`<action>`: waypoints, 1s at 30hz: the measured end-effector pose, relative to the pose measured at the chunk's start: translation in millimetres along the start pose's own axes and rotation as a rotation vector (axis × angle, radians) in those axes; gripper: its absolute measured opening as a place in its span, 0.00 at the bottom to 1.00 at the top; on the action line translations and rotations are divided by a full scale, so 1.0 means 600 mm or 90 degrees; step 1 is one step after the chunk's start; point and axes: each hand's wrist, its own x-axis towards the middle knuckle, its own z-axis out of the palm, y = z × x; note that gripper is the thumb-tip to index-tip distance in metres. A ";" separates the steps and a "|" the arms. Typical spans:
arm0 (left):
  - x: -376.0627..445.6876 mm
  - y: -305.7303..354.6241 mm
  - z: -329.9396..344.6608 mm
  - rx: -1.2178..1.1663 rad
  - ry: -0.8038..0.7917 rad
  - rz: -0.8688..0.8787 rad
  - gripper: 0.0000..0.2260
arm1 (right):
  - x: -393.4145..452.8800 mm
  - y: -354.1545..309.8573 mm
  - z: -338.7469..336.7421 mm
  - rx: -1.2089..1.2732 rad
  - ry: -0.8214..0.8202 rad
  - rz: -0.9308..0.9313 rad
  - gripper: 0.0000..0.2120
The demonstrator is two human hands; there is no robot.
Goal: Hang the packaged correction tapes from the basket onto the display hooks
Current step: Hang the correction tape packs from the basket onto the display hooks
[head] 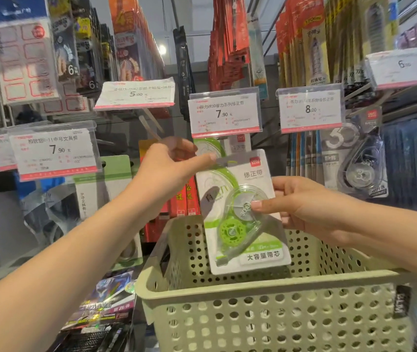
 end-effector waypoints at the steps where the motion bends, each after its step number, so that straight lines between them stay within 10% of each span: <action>1: 0.002 0.007 0.004 -0.013 0.010 0.014 0.14 | -0.001 0.000 0.001 0.003 0.009 -0.003 0.16; 30: 0.021 0.064 -0.002 -0.409 0.008 -0.075 0.12 | 0.046 -0.050 -0.008 0.076 0.058 -0.111 0.14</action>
